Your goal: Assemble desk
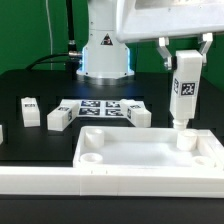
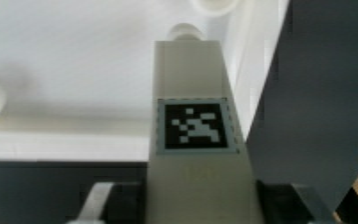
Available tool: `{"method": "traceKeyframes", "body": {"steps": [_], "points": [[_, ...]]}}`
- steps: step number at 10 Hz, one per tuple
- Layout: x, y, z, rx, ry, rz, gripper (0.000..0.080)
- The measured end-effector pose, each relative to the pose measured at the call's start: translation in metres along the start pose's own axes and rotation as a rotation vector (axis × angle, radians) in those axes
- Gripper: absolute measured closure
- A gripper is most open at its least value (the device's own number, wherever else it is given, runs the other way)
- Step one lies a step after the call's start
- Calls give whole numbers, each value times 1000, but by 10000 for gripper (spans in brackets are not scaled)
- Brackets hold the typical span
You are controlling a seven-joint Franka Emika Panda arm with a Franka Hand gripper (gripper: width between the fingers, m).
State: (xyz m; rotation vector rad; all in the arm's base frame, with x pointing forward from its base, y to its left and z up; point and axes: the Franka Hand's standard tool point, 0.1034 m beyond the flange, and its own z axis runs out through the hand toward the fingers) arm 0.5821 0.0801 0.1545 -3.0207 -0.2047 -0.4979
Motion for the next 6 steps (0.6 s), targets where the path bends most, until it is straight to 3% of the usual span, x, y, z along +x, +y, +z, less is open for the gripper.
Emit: {"method": "traceKeyframes", "body": {"steps": [5,6], "points": [[2,-4,5,-1,-3,-21,510],[12,-5,10,4,5,-22,510]]}}
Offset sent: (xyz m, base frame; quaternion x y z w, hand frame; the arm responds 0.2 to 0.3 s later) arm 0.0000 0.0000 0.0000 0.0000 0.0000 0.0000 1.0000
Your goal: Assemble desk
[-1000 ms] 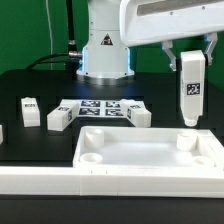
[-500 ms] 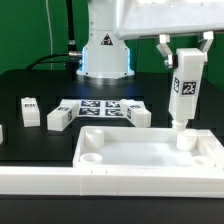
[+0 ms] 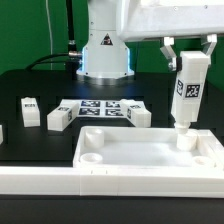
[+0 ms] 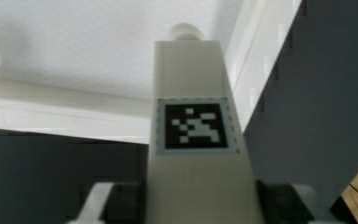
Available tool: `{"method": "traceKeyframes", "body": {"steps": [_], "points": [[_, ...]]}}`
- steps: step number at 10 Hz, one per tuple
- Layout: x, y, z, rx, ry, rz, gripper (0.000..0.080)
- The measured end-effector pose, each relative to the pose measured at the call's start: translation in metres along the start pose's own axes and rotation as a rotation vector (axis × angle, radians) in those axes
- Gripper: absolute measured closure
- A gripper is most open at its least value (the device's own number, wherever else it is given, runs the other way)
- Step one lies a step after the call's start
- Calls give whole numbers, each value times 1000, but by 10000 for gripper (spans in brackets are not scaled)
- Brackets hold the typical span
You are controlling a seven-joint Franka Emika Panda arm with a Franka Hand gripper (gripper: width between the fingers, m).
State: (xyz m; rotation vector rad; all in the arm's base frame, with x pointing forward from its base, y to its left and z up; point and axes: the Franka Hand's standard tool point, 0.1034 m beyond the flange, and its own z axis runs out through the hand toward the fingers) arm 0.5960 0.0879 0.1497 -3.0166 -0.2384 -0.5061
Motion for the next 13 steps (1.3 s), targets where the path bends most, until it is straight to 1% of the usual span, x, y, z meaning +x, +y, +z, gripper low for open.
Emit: {"method": "traceKeyframes", "body": {"steps": [2,3,7,8,9,10,13], "points": [[25,1,8,4,26,-23,510],[25,3,11,3,25,-63,510],[24,3,12,4,22,-62,510],[30,2,15,6,25,-64,510],[40,2,19,8,33,-68,510],[45,5,22,11,25,-81,510],[45,5,23,10,26,-81,509]]}}
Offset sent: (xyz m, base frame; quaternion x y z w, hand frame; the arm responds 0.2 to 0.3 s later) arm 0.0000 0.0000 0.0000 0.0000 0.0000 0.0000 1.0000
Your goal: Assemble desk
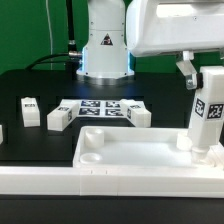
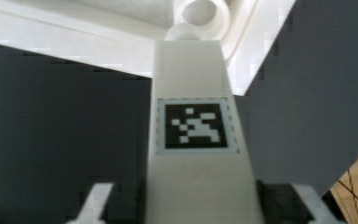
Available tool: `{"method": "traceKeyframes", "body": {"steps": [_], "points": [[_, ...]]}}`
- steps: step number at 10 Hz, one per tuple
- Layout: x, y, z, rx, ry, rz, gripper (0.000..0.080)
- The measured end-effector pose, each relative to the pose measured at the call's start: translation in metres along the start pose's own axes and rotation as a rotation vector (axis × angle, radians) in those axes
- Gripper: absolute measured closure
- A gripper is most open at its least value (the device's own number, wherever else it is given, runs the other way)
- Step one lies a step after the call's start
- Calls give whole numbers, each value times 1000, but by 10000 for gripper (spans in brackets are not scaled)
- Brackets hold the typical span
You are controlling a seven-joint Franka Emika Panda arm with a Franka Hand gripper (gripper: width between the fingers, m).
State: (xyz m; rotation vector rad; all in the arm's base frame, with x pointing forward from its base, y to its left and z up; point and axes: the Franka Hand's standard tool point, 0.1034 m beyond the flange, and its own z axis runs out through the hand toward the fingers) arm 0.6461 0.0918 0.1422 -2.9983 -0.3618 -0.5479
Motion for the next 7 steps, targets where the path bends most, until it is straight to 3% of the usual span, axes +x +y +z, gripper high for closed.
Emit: {"method": "traceKeyframes", "body": {"steps": [7], "points": [[-12,-6,7,4,-5,1,509]]}}
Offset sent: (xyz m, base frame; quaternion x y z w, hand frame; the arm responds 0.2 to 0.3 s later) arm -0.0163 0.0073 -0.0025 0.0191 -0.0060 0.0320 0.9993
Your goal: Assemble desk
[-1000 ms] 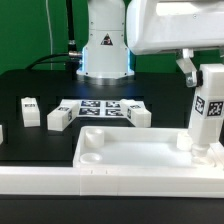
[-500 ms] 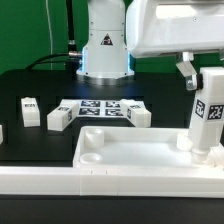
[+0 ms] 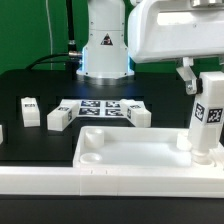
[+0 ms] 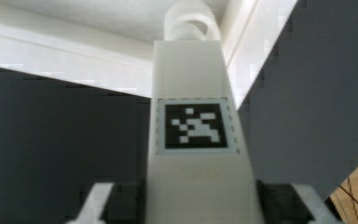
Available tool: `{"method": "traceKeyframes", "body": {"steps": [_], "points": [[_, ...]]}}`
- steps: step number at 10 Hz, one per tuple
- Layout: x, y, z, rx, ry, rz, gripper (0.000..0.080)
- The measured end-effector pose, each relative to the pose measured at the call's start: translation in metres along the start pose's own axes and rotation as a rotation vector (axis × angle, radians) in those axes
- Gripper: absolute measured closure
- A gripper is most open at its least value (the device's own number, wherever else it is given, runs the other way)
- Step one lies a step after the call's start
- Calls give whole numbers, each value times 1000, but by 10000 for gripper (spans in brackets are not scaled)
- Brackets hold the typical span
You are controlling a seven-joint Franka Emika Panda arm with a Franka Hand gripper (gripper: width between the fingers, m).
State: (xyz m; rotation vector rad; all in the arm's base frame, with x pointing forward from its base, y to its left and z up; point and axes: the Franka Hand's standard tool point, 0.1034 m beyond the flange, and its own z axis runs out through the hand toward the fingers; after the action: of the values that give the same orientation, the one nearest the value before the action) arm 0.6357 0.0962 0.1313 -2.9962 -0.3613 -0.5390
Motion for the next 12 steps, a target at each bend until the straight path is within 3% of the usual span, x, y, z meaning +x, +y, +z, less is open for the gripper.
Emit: {"method": "traceKeyframes", "body": {"steps": [10,12], "points": [[-5,-7,12,6,-8,-8,509],[-2,-6,14,-3,36,-8,509]]}}
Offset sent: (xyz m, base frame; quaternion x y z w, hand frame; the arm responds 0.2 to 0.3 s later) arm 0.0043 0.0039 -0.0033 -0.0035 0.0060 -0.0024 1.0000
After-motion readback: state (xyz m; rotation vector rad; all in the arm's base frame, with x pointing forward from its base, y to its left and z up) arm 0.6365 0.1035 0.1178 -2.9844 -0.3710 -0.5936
